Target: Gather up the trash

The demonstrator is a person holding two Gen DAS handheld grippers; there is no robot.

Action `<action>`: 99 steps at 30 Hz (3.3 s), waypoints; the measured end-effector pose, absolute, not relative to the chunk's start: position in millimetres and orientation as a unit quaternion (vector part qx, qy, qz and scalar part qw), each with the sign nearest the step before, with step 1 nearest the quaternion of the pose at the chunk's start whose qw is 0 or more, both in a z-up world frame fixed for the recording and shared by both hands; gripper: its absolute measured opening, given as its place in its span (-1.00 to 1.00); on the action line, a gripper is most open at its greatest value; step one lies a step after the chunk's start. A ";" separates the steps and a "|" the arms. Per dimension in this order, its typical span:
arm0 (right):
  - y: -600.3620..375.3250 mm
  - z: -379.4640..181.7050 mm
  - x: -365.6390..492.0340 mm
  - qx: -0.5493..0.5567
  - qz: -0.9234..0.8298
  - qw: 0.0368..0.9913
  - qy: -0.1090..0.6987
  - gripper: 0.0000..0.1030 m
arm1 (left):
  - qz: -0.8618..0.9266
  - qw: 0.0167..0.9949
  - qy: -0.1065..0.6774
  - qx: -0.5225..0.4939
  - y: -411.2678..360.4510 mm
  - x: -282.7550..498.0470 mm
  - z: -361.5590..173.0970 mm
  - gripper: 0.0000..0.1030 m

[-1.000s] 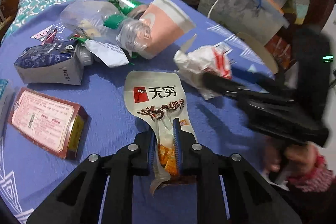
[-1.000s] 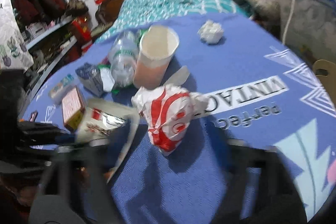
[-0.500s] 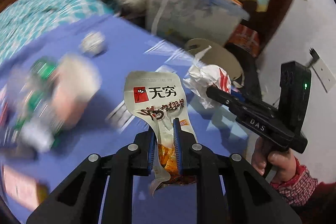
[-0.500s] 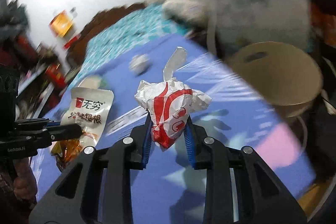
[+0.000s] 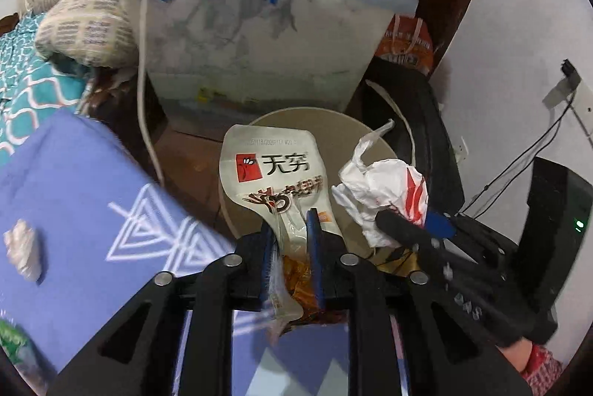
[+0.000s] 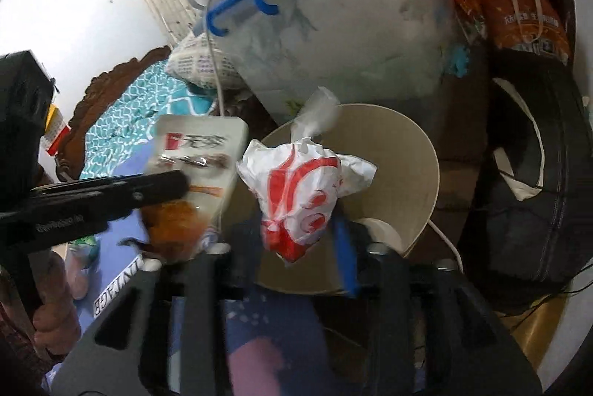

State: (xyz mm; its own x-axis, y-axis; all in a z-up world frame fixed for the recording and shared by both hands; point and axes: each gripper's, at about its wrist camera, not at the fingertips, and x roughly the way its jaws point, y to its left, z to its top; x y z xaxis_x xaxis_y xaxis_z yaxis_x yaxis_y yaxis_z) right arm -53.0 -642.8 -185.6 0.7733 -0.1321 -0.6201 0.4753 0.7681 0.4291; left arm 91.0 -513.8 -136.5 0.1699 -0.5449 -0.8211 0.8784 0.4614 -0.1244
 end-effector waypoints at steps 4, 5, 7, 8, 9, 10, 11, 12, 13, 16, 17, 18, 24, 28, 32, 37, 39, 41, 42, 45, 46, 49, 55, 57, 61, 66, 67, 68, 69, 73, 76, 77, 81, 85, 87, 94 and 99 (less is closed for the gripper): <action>-644.2 -180.2 -58.5 0.292 -0.185 0.900 0.266 0.53 | -0.461 0.760 0.412 0.199 -515.4 93.7 -134.3 0.21; -641.5 -177.0 -60.2 0.291 -0.187 0.902 0.259 0.52 | -0.463 0.763 0.410 0.191 -508.3 93.4 -128.8 0.21; -637.0 -170.4 -63.8 0.296 -0.186 0.905 0.243 0.52 | -0.463 0.772 0.398 0.174 -490.8 90.4 -115.4 0.20; -631.4 -165.8 -65.8 0.298 -0.182 0.907 0.236 0.52 | -0.464 0.778 0.391 0.163 -479.9 87.9 -107.1 0.20; -625.2 -160.8 -67.4 0.299 -0.177 0.909 0.231 0.52 | -0.466 0.783 0.385 0.148 -463.1 83.8 -97.9 0.20; -619.3 -157.1 -67.7 0.300 -0.170 0.911 0.226 0.52 | -0.468 0.787 0.379 0.138 -448.5 78.7 -91.1 0.20; -610.5 -152.8 -68.3 0.301 -0.161 0.914 0.220 0.51 | -0.468 0.791 0.373 0.130 -434.6 74.8 -85.7 0.20; -601.6 -149.4 -68.5 0.301 -0.154 0.916 0.218 0.49 | -0.468 0.796 0.365 0.122 -414.6 68.6 -80.5 0.20; -590.5 -146.4 -67.6 0.301 -0.142 0.918 0.216 0.47 | -0.467 0.799 0.360 0.116 -396.0 62.1 -77.1 0.20; -555.4 -141.1 -61.5 0.302 -0.104 0.922 0.219 0.33 | -0.460 0.808 0.353 0.102 -336.8 44.2 -75.8 0.20; -540.5 -140.4 -57.5 0.303 -0.087 0.922 0.223 0.26 | -0.457 0.811 0.352 0.100 -321.8 39.3 -77.4 0.20; -528.7 -140.5 -53.6 0.304 -0.074 0.922 0.227 0.20 | -0.450 0.815 0.352 0.097 -295.5 32.9 -80.4 0.20; -427.8 -132.1 -24.3 0.279 0.033 0.924 0.260 0.06 | -0.386 0.842 0.372 0.064 -170.2 21.3 -101.7 0.20; -339.8 -122.8 3.2 0.197 0.124 0.925 0.299 0.06 | -0.308 0.857 0.413 -0.005 -75.5 30.7 -122.3 0.19; -266.3 -135.2 32.7 0.136 0.198 0.905 0.350 0.03 | -0.247 0.863 0.434 -0.078 -5.9 43.7 -135.5 0.19; -208.0 -157.4 74.5 0.027 0.186 0.900 0.394 -0.15 | -0.214 0.859 0.445 -0.136 33.6 54.3 -143.5 0.26; -192.4 -165.4 81.5 -0.016 0.182 0.896 0.404 -0.16 | -0.203 0.858 0.451 -0.141 36.1 58.5 -147.3 0.32; -177.7 -173.1 82.0 -0.017 0.228 0.873 0.431 -0.18 | -0.199 0.855 0.457 -0.146 38.2 62.0 -149.1 0.33; -171.0 -172.5 76.4 -0.004 0.267 0.859 0.437 -0.19 | -0.196 0.853 0.460 -0.150 39.4 64.4 -150.1 0.40; -161.5 -166.1 63.1 0.002 0.321 0.843 0.431 -0.19 | -0.181 0.855 0.459 -0.158 45.1 67.3 -152.7 0.51; -168.2 -162.1 65.1 0.009 0.315 0.850 0.423 -0.19 | -0.176 0.856 0.459 -0.156 46.8 70.2 -153.8 0.51; -196.6 -150.9 82.2 0.018 0.271 0.873 0.405 -0.18 | -0.159 0.865 0.456 -0.134 37.0 73.8 -152.6 0.51; -246.9 -137.4 97.6 0.028 0.208 0.898 0.387 -0.18 | -0.141 0.879 0.450 -0.064 10.2 71.7 -157.0 0.52; -254.8 -137.3 97.5 0.013 0.168 0.909 0.382 -0.19 | -0.132 0.880 0.453 -0.046 6.7 72.9 -161.7 0.52; -261.2 -132.3 96.2 0.031 0.158 0.913 0.374 -0.17 | -0.130 0.875 0.464 -0.052 9.2 73.1 -168.1 0.52; -226.3 -141.4 89.9 -0.024 0.184 0.908 0.377 0.08 | -0.123 0.879 0.460 -0.035 4.2 67.8 -168.4 0.52; -220.1 -145.4 88.8 -0.042 0.176 0.909 0.376 0.14 | -0.121 0.880 0.458 -0.030 2.4 66.3 -168.5 0.52; -213.2 -149.8 91.1 -0.057 0.167 0.911 0.373 0.20 | -0.119 0.881 0.458 -0.025 0.9 65.5 -168.9 0.52; -208.6 -154.4 93.6 -0.077 0.159 0.911 0.372 0.21 | -0.116 0.881 0.459 -0.021 -0.2 64.8 -170.2 0.50; -201.0 -168.8 103.8 -0.116 0.143 0.909 0.374 0.07 | -0.100 0.885 0.455 -0.002 -2.0 65.1 -170.2 0.19; -206.0 -170.2 107.9 -0.109 0.143 0.908 0.378 -0.54 | -0.103 0.885 0.453 -0.011 2.3 64.1 -169.0 0.17; -208.6 -167.5 104.6 -0.101 0.148 0.910 0.375 -0.56 | -0.102 0.885 0.454 -0.012 3.5 63.7 -168.3 0.16; -218.8 -148.3 75.2 -0.056 0.177 0.913 0.362 -0.67 | -0.117 0.890 0.441 -0.016 8.4 46.9 -160.7 0.16; -238.2 -133.1 40.1 0.011 0.206 0.911 0.358 -0.67 | -0.145 0.895 0.420 -0.017 6.1 26.7 -146.5 0.16; -250.3 -130.8 26.4 0.051 0.218 0.906 0.360 -0.67 | -0.163 0.895 0.415 -0.020 1.5 20.1 -139.8 0.16; -329.7 -150.9 -11.4 0.237 0.200 0.877 0.368 -0.62 | -0.231 0.883 0.407 -0.018 -32.1 7.6 -126.2 0.16; -363.6 -179.4 -22.0 0.292 0.167 0.855 0.396 0.57 | -0.255 0.863 0.435 0.002 -65.4 13.0 -139.5 0.16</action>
